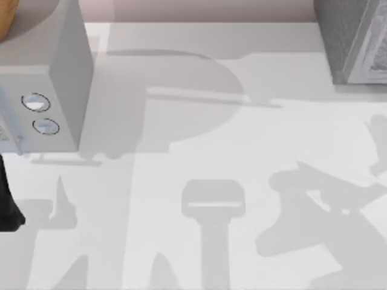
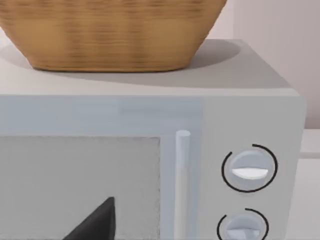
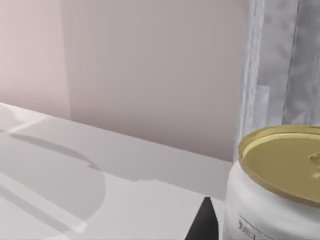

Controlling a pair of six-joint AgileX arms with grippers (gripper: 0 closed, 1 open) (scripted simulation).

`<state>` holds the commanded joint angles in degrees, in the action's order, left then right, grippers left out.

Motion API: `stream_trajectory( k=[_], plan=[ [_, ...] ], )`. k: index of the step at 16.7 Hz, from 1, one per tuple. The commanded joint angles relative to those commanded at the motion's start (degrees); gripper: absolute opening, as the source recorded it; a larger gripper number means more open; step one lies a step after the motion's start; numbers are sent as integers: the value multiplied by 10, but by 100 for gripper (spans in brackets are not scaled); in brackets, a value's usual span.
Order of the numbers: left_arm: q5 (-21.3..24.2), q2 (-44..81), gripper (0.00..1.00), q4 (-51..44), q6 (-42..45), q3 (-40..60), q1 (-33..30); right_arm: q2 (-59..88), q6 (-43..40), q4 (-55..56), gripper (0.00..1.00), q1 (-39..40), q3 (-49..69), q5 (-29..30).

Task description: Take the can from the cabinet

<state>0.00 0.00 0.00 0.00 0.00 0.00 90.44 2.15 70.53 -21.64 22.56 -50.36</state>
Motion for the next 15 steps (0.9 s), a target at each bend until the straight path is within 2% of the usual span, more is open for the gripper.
stream_trajectory(
  k=[4, 8, 11, 15],
  plan=[
    [0, 0, 100, 0, 0, 0, 0, 220, 5, 161, 0, -47, 49, -116],
    [0, 0, 100, 0, 0, 0, 0, 362, 6, 269, 0, -76, 86, -196],
    [0, 0, 100, 0, 0, 0, 0, 403, 5, 304, 0, -85, 99, -221],
    [0, 0, 100, 0, 0, 0, 0, 405, 5, 305, 0, -86, 99, -222]
  ],
)
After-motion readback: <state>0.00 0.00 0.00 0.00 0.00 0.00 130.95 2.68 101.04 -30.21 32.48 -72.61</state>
